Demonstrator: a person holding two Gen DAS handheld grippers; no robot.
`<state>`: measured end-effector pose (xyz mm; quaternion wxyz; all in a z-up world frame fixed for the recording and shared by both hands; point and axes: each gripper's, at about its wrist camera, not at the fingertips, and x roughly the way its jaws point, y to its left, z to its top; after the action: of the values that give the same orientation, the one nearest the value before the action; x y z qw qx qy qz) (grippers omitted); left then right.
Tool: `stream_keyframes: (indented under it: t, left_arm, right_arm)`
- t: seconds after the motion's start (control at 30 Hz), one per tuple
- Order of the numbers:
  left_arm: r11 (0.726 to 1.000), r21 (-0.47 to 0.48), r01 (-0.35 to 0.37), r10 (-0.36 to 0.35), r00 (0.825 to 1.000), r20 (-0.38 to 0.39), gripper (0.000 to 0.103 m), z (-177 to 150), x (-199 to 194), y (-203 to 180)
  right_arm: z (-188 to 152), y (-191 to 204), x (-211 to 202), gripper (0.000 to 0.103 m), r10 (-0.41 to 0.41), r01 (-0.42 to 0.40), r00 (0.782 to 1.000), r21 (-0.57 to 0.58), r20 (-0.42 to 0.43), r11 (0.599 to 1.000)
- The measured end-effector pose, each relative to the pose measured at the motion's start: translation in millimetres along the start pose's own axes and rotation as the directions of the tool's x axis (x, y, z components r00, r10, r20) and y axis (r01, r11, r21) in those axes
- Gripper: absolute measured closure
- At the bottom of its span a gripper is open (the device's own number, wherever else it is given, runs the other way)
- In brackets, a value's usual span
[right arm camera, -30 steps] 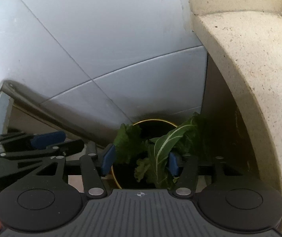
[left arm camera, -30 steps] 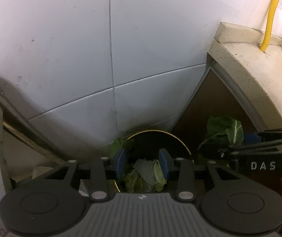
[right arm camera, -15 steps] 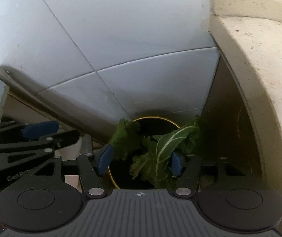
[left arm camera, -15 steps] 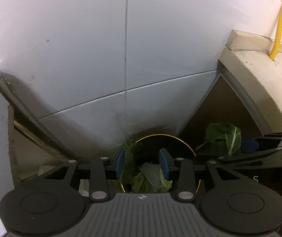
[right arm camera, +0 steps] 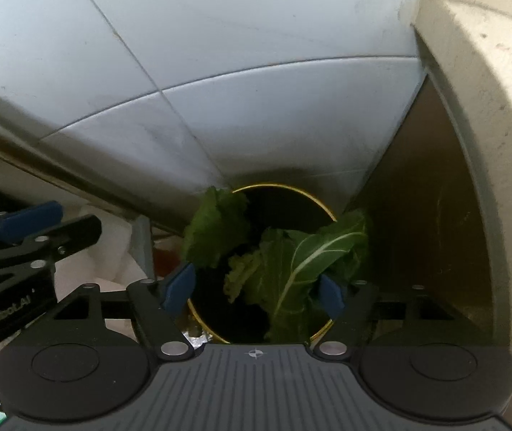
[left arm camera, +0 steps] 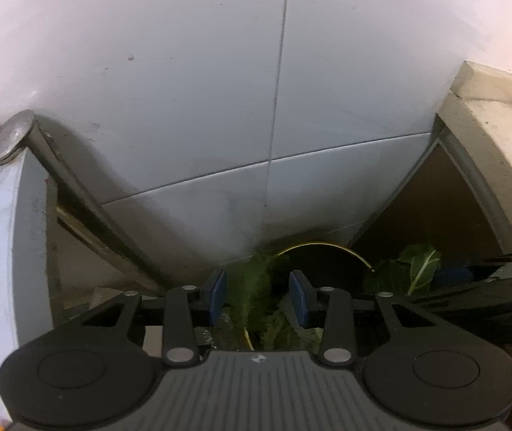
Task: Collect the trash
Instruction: 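Hold both open grippers above the bin opening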
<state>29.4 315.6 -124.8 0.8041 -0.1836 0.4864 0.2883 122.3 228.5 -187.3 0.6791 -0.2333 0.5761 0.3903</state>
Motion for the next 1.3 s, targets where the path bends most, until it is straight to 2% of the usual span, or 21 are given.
stream_keyframes:
  t: [0.1, 0.2, 0.27, 0.3, 0.37, 0.47, 0.57, 0.9, 1.3]
  left_arm:
    - [1.000, 0.002, -0.005, 0.005, 1.000, -0.002, 0.070, -0.2, -0.1, 0.0]
    - [1.000, 0.002, -0.010, 0.010, 1.000, -0.005, 0.070, 0.1, 0.3, 0.5]
    - [1.000, 0.008, -0.008, 0.008, 1.000, -0.011, 0.070, 0.2, 1.0, -0.7]
    - [1.000, 0.010, -0.008, 0.009, 1.000, -0.010, 0.070, 0.3, 0.7, -1.2]
    - [1.000, 0.008, -0.009, 0.009, 1.000, -0.012, 0.070, 0.8, 0.8, -1.2]
    - [1.000, 0.011, -0.001, 0.001, 1.000, -0.017, 0.070, 1.4, 1.8, -1.7]
    - [1.000, 0.019, 0.009, -0.008, 1.000, -0.023, 0.070, 1.8, 2.3, -2.5]
    - [0.996, 0.073, 0.052, -0.049, 0.998, -0.045, 0.068, -3.0, 3.4, -13.7]
    - [0.981, 0.179, 0.072, -0.072, 0.997, -0.010, 0.063, -10.3, -6.3, -32.1]
  right_arm:
    - [2.3, 2.6, 8.0, 0.025, -0.010, 0.010, 1.000, 0.002, -0.022, 1.000]
    - [3.2, 3.5, 11.8, 0.025, 0.029, -0.028, 0.999, 0.022, -0.044, 0.999]
    - [3.3, 6.2, 18.2, 0.025, -0.036, 0.036, 0.998, 0.001, -0.058, 0.999]
    - [3.5, 5.1, 19.6, 0.026, -0.034, 0.035, 0.997, 0.014, -0.073, 0.999]
    - [2.4, 3.7, 18.6, 0.027, 0.031, -0.028, 0.997, 0.042, -0.077, 0.999]
    - [2.0, 7.5, 14.1, 0.027, -0.032, 0.033, 0.998, 0.009, -0.050, 0.999]
    - [-0.7, 1.4, 5.5, 0.026, -0.015, 0.017, 0.999, 0.032, -0.035, 0.999]
    - [-16.8, -20.7, -26.8, 0.020, -0.046, 0.043, 0.998, 0.078, 0.039, 0.996]
    - [-46.3, -32.3, -70.1, 0.017, -0.045, 0.031, 0.991, 0.117, 0.125, 0.993]
